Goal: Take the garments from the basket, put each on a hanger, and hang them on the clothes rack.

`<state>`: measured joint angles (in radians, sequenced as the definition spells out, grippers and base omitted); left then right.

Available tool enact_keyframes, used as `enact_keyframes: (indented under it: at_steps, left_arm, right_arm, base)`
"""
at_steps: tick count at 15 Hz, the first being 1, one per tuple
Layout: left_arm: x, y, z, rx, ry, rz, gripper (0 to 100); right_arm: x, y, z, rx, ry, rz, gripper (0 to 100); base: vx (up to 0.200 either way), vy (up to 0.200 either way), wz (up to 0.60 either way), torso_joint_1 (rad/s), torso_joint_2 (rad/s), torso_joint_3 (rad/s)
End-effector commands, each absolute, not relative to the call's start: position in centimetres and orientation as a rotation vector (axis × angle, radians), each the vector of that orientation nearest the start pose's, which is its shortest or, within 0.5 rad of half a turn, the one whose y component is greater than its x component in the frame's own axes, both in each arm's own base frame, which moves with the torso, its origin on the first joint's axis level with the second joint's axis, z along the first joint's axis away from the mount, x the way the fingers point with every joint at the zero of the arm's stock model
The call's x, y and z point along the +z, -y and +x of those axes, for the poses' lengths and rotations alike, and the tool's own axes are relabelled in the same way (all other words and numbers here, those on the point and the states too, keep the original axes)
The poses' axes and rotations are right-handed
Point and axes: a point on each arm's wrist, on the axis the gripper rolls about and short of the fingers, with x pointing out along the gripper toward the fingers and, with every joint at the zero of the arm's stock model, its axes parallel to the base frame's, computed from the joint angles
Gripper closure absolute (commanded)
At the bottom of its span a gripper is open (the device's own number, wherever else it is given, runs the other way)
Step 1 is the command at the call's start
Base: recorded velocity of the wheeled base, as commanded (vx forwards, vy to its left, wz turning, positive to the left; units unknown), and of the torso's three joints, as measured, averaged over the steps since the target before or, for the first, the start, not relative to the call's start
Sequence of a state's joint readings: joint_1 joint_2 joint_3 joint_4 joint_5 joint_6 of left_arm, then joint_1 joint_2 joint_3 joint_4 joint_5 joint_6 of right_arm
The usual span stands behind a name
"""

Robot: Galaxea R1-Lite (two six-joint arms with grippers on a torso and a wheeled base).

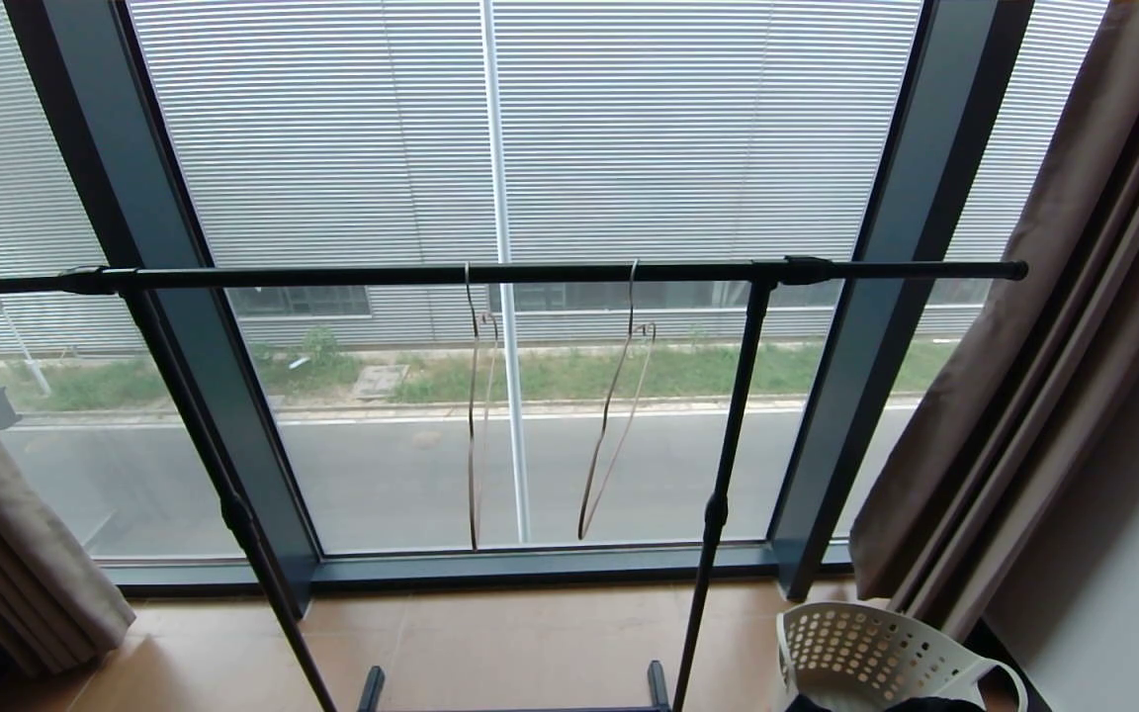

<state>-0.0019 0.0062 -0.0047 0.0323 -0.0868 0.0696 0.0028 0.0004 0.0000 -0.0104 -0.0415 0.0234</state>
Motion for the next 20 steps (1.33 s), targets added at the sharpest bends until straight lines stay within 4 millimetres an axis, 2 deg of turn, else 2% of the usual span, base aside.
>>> enact_keyframes:
  at_steps: [1, 4, 10, 20]
  left_arm:
    - [7.36, 0.2, -2.28, -0.092, -0.031, 0.069, 0]
    - [7.4, 0.21, -2.29, -0.096, -0.029, 0.069, 0]
    - [7.4, 0.21, -2.29, -0.096, -0.029, 0.069, 0]
    - [7.4, 0.21, -2.29, -0.096, -0.029, 0.069, 0]
  right_arm:
    - [7.66, 0.1, -2.28, -0.037, 0.011, 0.025, 0]
    - [7.67, 0.09, -2.28, -0.034, 0.013, 0.025, 0]
    - [7.68, 0.09, -2.27, -0.032, 0.011, 0.025, 0]
    - [7.68, 0.09, -2.27, -0.032, 0.011, 0.025, 0]
  base:
    - [0.0, 0.0, 0.0, 0.0, 0.0, 0.0]
    - [0.0, 0.0, 0.0, -0.017, 0.03, 0.027]
    - [0.0, 0.0, 0.0, -0.141, 0.36, 0.21]
    - [0.0, 0.0, 0.0, -0.183, 0.52, 0.33]
